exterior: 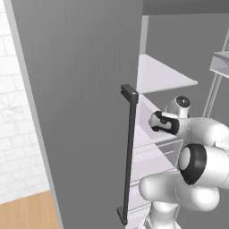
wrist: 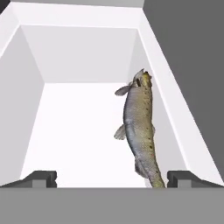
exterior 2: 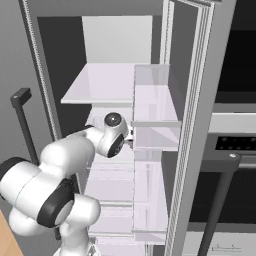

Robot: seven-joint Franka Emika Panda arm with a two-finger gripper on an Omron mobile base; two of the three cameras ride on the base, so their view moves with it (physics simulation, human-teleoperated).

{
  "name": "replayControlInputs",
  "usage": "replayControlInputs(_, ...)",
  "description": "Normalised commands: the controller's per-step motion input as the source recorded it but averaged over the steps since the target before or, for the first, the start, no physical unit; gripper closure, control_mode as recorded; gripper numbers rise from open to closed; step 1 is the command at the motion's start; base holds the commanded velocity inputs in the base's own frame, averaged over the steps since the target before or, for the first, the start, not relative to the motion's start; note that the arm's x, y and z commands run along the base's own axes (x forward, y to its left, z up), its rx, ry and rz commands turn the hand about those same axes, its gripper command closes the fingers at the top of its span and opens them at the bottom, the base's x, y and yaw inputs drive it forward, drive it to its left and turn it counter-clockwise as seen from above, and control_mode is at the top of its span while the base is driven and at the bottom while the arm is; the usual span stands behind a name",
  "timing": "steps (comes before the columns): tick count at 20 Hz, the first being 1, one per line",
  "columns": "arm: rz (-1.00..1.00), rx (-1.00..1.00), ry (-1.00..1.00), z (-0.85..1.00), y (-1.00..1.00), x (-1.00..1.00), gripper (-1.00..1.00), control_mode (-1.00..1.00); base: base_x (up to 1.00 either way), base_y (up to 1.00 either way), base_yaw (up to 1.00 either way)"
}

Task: Place one mushroom and one fish in each tupperware on the nearby counter, to pack two identical lunches.

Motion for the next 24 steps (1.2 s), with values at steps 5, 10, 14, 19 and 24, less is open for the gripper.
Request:
replayControlInputs(5, 0.00, 0.00, 0.00, -0.31, -0.21, 0.35, -1.00, -1.00, 0.00, 0.00, 0.00)
replayControlInputs(10, 0.00, 0.00, 0.02, -0.23, -0.12, 0.35, -1.00, -1.00, 0.00, 0.00, 0.00)
replayControlInputs(14, 0.00, 0.00, 0.03, -0.23, -0.11, 0.41, -1.00, -1.00, 0.00, 0.00, 0.00)
replayControlInputs(19, 0.00, 0.00, 0.04, -0.16, -0.13, 0.46, -1.00, -1.00, 0.00, 0.00, 0.00)
replayControlInputs(24, 0.00, 0.00, 0.04, -0.37, -0.04, 0.24, -1.00, -1.00, 0.00, 0.00, 0.00)
